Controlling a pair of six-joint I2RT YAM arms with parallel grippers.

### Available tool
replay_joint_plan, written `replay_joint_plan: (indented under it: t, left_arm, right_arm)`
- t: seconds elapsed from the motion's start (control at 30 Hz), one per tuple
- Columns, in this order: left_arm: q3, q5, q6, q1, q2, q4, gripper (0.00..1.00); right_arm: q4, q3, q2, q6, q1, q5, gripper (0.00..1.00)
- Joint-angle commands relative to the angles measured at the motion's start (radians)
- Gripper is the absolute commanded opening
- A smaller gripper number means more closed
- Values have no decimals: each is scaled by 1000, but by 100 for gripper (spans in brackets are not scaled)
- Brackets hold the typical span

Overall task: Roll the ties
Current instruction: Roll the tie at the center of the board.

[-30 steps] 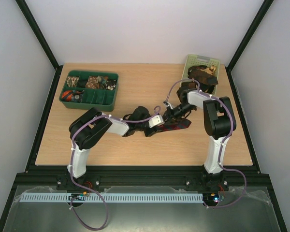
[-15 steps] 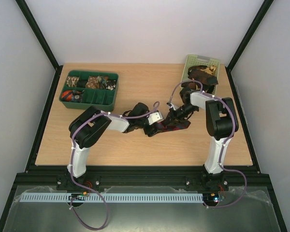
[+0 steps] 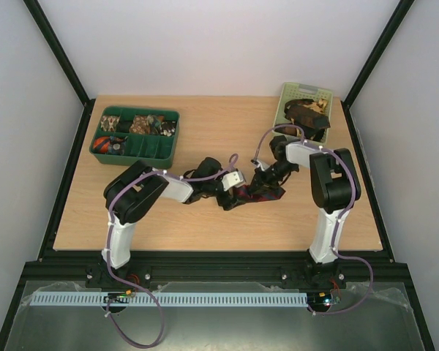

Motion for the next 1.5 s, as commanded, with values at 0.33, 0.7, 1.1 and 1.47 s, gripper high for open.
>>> replay_joint_plan:
  t: [0.33,0.7,1.1,1.47]
  left_arm:
    - [-43,-35,35,3,50,13,58]
    - [-108,-220,128,-2,19,-142,46]
    - [-108,-228,171,-11,35,-173,46]
    - [-73,-175,80,8,56,-187,46]
  right_arm:
    - [67,34,174,-4,58,204,1]
    - [-127,166,116,-67,5,57,47]
    - [-174,152,40,-8,23,-202,60]
    - [-106,-38,-58,25,-102,-207,14]
